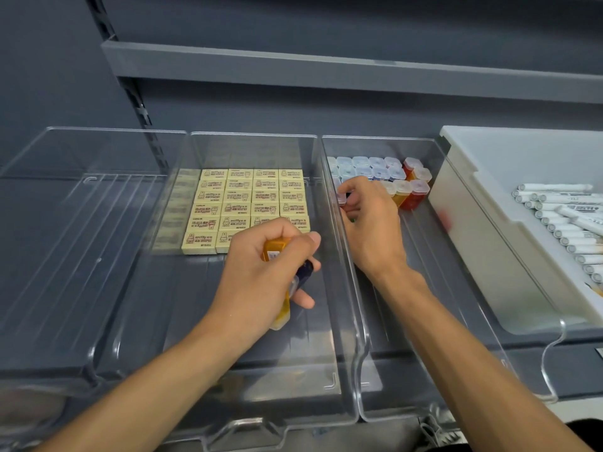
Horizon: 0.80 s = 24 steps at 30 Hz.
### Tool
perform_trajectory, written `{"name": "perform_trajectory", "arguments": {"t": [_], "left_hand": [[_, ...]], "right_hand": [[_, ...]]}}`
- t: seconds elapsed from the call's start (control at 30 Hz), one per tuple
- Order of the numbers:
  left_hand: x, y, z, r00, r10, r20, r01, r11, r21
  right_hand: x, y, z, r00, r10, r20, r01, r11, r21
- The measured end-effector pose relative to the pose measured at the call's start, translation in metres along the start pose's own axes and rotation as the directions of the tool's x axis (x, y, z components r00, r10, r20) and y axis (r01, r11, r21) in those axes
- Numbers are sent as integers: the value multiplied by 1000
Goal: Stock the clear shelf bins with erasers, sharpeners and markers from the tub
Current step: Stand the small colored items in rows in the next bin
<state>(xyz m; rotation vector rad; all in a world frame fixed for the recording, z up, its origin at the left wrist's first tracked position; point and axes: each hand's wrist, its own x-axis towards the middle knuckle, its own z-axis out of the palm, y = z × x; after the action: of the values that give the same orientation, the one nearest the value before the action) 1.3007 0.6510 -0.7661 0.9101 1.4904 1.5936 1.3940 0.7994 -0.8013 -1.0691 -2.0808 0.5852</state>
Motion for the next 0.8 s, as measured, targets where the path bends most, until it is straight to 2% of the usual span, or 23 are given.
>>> {"name": "perform_trajectory", "arguments": {"t": [0.3, 0.4, 0.47, 0.63, 0.8], "left_hand": [[-1, 2, 0, 1000, -6, 22, 5, 1000, 5], [-1, 2, -1, 999, -1, 32, 0, 999, 44], [-2, 1, -2, 998, 16, 54, -18, 999, 30], [-7, -2, -1, 993, 7, 116, 8, 991, -131], [-14, -1, -3, 998, 41, 56, -39, 998, -39]], "right_hand": [[-4, -5, -14, 999, 39, -10, -39, 999, -14], [-11, -18, -30, 999, 43, -13, -41, 991, 127], [-19, -33, -41, 1000, -6, 11, 4, 973, 231], [-47, -57, -62, 966, -205, 156, 138, 924, 357], [-55, -58, -64, 880, -307, 363, 232, 944, 236]]}}
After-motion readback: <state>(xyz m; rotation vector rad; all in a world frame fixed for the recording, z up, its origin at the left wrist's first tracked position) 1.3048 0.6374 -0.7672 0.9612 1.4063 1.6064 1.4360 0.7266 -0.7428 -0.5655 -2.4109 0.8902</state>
